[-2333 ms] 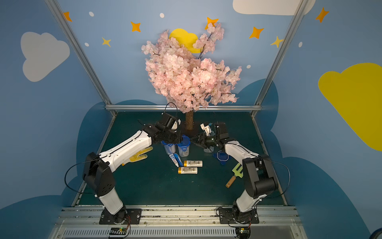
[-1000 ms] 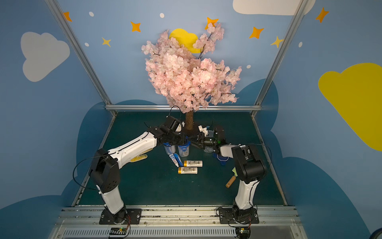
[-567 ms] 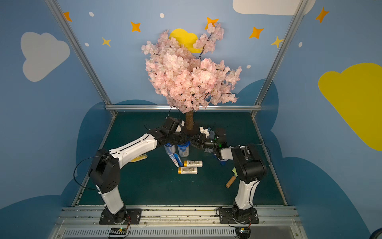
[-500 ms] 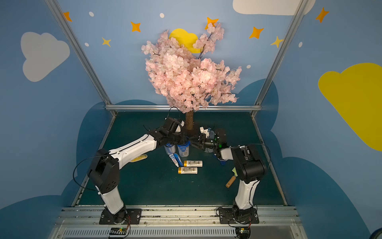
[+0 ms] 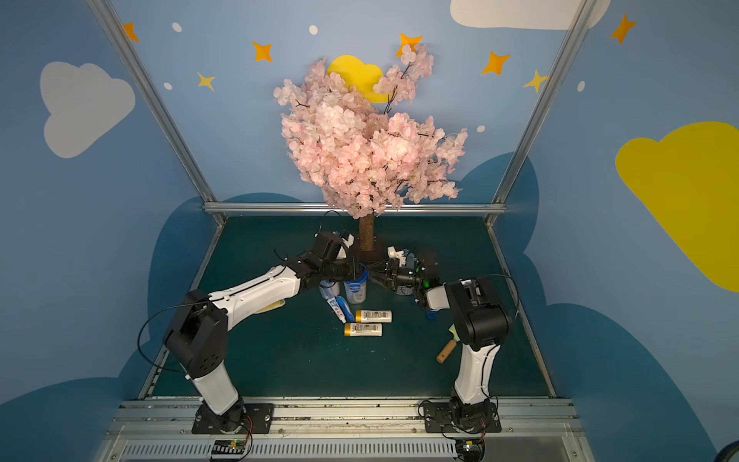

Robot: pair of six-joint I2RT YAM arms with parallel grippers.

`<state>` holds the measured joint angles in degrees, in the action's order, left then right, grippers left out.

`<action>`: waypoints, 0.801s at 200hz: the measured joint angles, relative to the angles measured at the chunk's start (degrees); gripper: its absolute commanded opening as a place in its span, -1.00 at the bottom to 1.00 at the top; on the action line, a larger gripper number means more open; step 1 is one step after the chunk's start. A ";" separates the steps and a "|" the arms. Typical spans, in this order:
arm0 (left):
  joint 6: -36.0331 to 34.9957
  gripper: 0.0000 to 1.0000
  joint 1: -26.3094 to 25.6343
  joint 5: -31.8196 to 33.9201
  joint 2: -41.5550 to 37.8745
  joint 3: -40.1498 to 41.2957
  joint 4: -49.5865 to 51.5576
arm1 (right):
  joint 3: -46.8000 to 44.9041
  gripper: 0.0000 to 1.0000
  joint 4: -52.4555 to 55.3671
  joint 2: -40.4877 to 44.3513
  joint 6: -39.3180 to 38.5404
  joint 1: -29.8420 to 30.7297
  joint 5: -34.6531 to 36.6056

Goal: Take out toiletry kits
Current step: Unfasten the latch on the container.

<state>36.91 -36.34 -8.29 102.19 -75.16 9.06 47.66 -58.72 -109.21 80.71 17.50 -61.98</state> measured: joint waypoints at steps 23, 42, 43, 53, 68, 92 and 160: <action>0.44 -0.95 -0.11 -0.02 0.00 0.61 -1.03 | -0.33 -0.09 -0.24 0.00 0.09 -0.11 0.15; 0.74 -0.95 -0.24 0.13 0.02 1.11 -1.84 | -0.46 -0.11 -0.22 0.00 -0.02 -0.26 0.15; 0.76 -0.95 -0.26 0.15 0.02 1.16 -1.88 | -0.46 -0.11 -0.22 0.00 -0.02 -0.26 0.17; 0.92 -0.95 -0.33 0.22 0.07 1.46 -2.38 | -0.55 -0.11 -0.22 0.00 -0.17 -0.31 0.17; 1.09 -0.95 -0.44 0.33 0.07 1.90 -3.30 | -0.63 -0.12 -0.17 0.00 -0.46 -0.48 0.13; 1.53 -0.95 -0.52 0.33 0.02 2.64 -4.76 | -0.63 -0.12 0.52 0.17 -1.70 -0.63 0.02; 2.23 -0.95 -0.90 0.46 -0.33 3.85 -6.54 | -0.66 -0.13 12.00 4.85 -8.44 -1.07 1.11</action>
<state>39.13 -37.23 -7.84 101.86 -71.31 2.52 47.00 -46.72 -104.36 72.27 16.43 -60.86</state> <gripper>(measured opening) 0.047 0.437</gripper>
